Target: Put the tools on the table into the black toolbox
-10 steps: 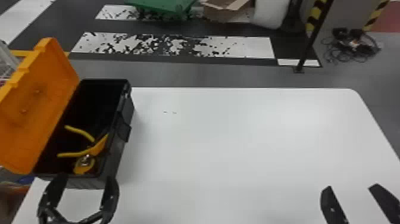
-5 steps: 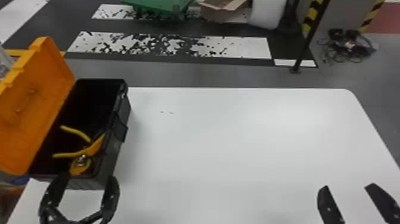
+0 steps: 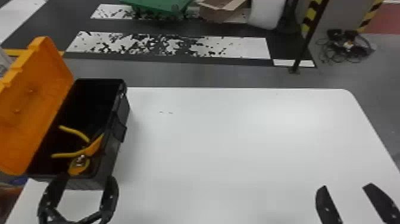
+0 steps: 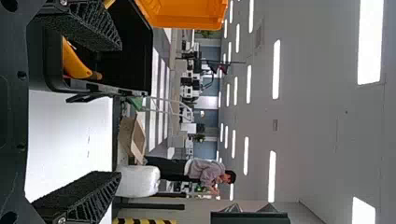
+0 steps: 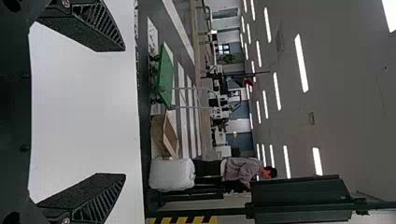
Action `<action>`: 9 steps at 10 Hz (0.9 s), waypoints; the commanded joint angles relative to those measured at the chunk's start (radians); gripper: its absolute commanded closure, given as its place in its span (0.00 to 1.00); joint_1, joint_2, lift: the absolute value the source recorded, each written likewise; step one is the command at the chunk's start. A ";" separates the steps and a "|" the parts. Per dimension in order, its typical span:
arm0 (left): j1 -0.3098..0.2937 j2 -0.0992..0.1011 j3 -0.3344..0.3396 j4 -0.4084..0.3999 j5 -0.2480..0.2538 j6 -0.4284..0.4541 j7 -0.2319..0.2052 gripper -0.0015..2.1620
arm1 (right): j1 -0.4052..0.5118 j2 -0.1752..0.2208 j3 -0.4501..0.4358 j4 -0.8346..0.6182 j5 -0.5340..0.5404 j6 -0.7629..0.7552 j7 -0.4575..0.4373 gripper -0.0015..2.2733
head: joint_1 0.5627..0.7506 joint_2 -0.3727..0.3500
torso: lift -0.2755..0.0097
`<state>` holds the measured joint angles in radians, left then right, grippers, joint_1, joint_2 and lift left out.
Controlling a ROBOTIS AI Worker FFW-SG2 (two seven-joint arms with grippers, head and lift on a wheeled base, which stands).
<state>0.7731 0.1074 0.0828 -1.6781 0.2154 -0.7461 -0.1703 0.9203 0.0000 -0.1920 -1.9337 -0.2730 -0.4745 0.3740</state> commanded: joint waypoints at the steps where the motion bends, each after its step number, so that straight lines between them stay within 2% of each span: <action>1: 0.000 0.000 0.000 0.000 0.002 0.000 0.000 0.02 | 0.000 0.001 0.000 0.001 0.000 -0.002 0.000 0.02 | 0.70 0.53 | 0.70; 9: 0.002 0.000 0.000 0.000 0.007 0.003 -0.005 0.02 | 0.000 0.001 0.000 0.010 -0.002 -0.014 -0.001 0.02 | 0.70 0.53 | 0.70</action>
<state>0.7732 0.1076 0.0828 -1.6782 0.2224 -0.7431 -0.1760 0.9204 0.0000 -0.1917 -1.9257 -0.2746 -0.4870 0.3730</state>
